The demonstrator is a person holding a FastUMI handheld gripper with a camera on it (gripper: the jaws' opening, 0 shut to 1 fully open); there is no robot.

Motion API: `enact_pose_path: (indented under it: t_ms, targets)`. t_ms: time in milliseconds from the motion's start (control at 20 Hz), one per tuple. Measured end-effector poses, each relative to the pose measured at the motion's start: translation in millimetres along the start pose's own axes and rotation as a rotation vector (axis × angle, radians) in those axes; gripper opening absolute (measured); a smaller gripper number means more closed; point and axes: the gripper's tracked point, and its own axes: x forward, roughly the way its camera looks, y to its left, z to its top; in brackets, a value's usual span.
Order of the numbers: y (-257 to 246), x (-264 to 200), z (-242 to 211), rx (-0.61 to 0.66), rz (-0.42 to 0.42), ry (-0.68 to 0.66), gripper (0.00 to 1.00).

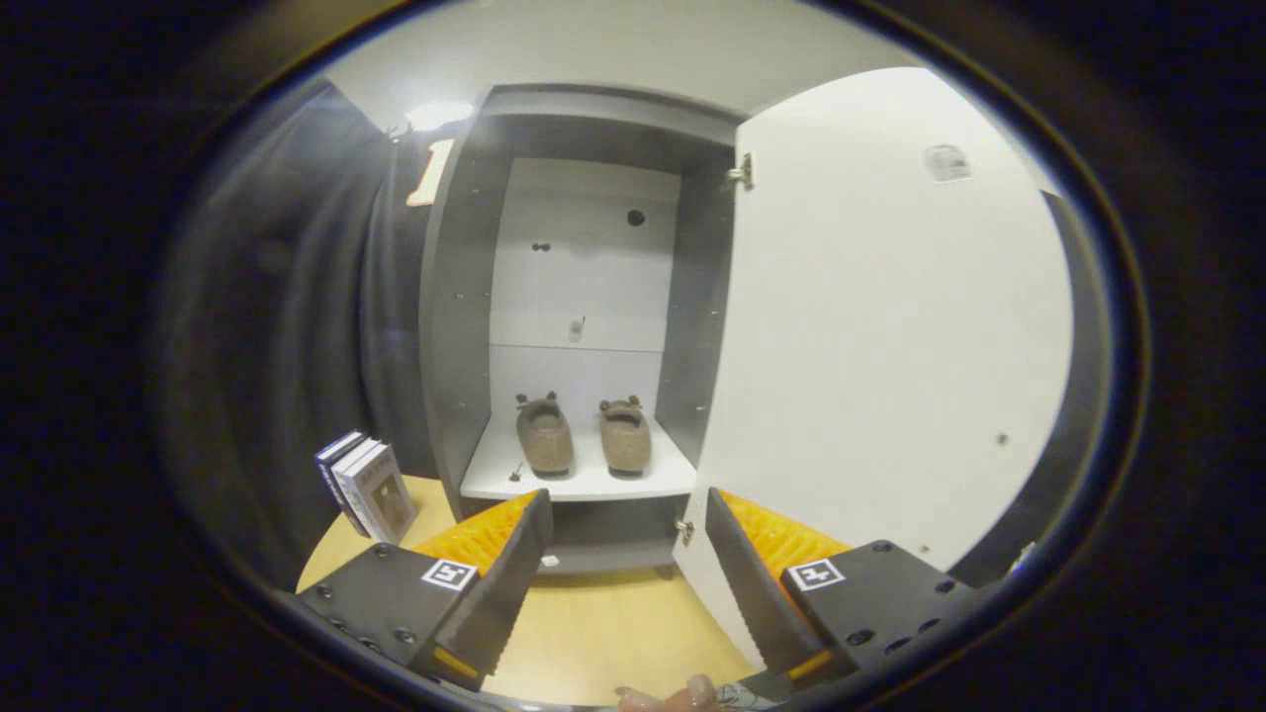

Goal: Open the shoe cabinet door, grab the shoes and put them into the shoe cabinet, then close the shoe cabinet door.

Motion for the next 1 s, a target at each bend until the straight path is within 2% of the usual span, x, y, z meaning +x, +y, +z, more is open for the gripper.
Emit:
enact_pose_path:
  t_ms: [300,550,750,1000]
  targets:
    - [-90,-84,4,0.055,-0.174,-0.052,0.98]
    - [-193,-108,4,0.061,-0.292,-0.086,0.98]
    - [-284,-87,9,0.057,-0.327,-0.099,0.98]
    - [-348,-18,11,0.048,-0.236,-0.101,0.98]
